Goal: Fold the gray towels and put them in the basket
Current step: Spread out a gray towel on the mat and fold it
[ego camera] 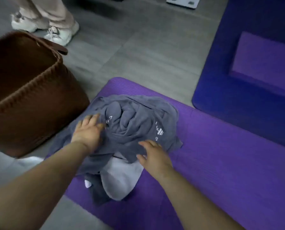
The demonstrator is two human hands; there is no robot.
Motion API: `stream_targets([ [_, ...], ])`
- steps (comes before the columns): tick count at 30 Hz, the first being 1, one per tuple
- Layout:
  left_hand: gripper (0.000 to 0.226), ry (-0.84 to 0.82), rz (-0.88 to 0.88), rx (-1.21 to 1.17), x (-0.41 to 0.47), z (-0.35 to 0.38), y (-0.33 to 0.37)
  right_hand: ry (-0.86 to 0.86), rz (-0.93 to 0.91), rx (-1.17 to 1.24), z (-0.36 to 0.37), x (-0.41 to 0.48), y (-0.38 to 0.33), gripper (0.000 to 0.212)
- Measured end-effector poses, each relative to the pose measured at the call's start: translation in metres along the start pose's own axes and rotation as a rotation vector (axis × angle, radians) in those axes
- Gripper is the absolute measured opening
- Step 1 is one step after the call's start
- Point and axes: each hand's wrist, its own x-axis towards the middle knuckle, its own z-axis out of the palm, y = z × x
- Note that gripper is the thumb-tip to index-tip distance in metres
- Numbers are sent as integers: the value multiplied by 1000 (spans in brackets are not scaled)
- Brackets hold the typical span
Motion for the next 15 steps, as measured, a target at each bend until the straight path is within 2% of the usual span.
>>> stream_targets([
  [1,43,58,44,34,7,5,-4,20,-36,-9,7,9,-1,47],
  [2,35,231,105,13,12,10,-7,83,-68,-6,13,16,-2,46],
  [3,33,337,213,29,15,13,-10,155,-105,-24,17,22,-3,46],
  [5,26,434,389,-85,12,11,-13,261,-163,-64,18,27,-8,52],
  [7,34,396,440,-304,-3,-3,-10,218,-128,-106,11,23,-18,67],
  [9,32,394,476,-504,-22,-28,-5,192,-89,-163,1,25,-32,69],
  [12,26,354,505,-746,-38,-68,-8,266,-114,-253,-24,35,-57,38],
  [15,18,411,446,-932,-40,-102,-12,299,-143,-372,-60,39,-65,31],
])
